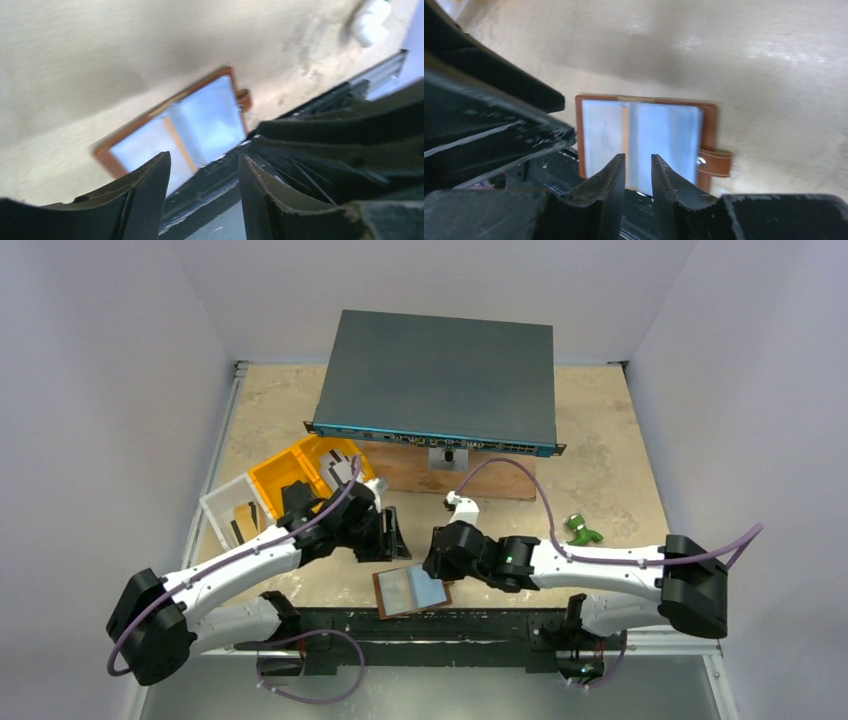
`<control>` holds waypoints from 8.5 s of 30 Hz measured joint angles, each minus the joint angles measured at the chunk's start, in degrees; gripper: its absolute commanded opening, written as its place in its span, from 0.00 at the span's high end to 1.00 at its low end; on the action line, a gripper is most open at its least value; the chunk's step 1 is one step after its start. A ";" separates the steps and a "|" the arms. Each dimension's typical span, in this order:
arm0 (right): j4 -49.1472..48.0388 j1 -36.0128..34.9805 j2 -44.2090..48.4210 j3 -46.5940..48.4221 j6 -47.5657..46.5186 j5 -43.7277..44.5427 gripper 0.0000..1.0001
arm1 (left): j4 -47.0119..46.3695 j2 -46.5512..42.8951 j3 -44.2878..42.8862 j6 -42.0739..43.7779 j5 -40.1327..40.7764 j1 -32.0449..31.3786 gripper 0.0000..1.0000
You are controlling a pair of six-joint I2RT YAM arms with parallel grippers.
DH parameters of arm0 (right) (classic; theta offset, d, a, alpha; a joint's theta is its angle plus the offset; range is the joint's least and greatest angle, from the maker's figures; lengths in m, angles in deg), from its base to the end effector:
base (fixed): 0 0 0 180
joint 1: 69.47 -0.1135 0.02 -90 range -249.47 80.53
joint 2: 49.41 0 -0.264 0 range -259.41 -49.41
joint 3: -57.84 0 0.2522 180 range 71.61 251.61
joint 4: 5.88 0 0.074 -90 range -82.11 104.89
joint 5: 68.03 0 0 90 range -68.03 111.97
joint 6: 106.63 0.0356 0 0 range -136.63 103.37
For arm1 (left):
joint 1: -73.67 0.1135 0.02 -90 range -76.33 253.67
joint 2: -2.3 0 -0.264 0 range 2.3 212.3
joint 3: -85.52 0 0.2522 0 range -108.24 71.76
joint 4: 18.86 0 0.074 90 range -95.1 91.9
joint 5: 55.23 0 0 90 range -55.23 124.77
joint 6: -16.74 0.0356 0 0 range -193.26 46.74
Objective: Take the credit cards out of the card holder
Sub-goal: Remove the credit card from the card holder.
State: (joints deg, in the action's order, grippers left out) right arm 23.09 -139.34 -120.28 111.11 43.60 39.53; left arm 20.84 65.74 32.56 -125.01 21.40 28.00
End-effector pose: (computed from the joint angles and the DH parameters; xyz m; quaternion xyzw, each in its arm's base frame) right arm 0.0955 0.2292 0.2083 -0.0209 0.9196 0.2717 0.2828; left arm 0.1475 -0.1628 0.2203 -0.0099 0.9346 -0.3264 0.1409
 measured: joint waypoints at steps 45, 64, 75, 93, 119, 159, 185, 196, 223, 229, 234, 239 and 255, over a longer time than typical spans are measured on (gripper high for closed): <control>11.19 -8.74 -33.99 25.79 -5.46 0.70 0.83 | 4.57 -6.73 13.70 0.57 -1.46 13.03 0.77; -13.33 -0.50 -23.06 4.83 2.27 -11.91 1.00 | -3.32 4.59 12.37 1.86 -7.28 6.10 0.95; -29.16 4.98 -16.83 -9.20 8.81 -14.71 1.00 | -7.32 13.77 8.00 2.71 -8.04 5.11 1.00; -41.72 8.17 -10.40 -17.70 12.24 -16.50 0.95 | -8.87 20.68 2.95 4.90 -10.10 3.13 1.00; -17.66 8.33 7.61 -12.94 7.02 -4.96 0.54 | -7.85 24.59 -6.75 5.86 -10.51 -0.92 0.93; -9.11 4.92 -15.30 1.03 -7.08 -7.58 0.58 | -4.11 12.50 3.45 0.00 2.64 -0.09 0.89; -13.11 4.50 -15.32 -0.66 -2.75 -14.27 0.54 | -4.98 16.68 3.41 1.46 1.49 0.39 0.91; -12.74 4.31 -9.86 -1.62 0.76 -13.22 0.55 | -4.83 16.63 3.41 2.34 1.40 0.68 0.91; -19.93 5.38 -12.85 -6.60 4.52 -14.34 0.55 | -1.95 11.78 1.75 4.81 0.24 0.68 0.91; -21.81 5.46 -12.37 -7.93 5.44 -14.40 0.55 | -3.98 15.39 1.68 4.85 -1.31 0.68 0.94; -24.13 5.90 -11.93 -9.46 6.36 -15.04 0.55 | -5.42 18.53 1.68 4.79 -1.81 0.68 0.99; -27.32 6.73 -11.61 -11.39 7.10 -16.48 0.56 | -5.73 19.19 1.68 4.42 -2.38 1.07 1.00; -44.09 11.58 -11.10 -21.77 9.77 -23.41 0.77 | -7.26 21.09 1.42 1.77 -3.10 1.29 1.00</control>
State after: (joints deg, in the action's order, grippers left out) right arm -21.00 -127.75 -131.39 89.34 53.37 16.12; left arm 13.58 86.83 33.98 -123.24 18.30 29.29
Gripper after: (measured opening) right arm 0.284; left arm 0.004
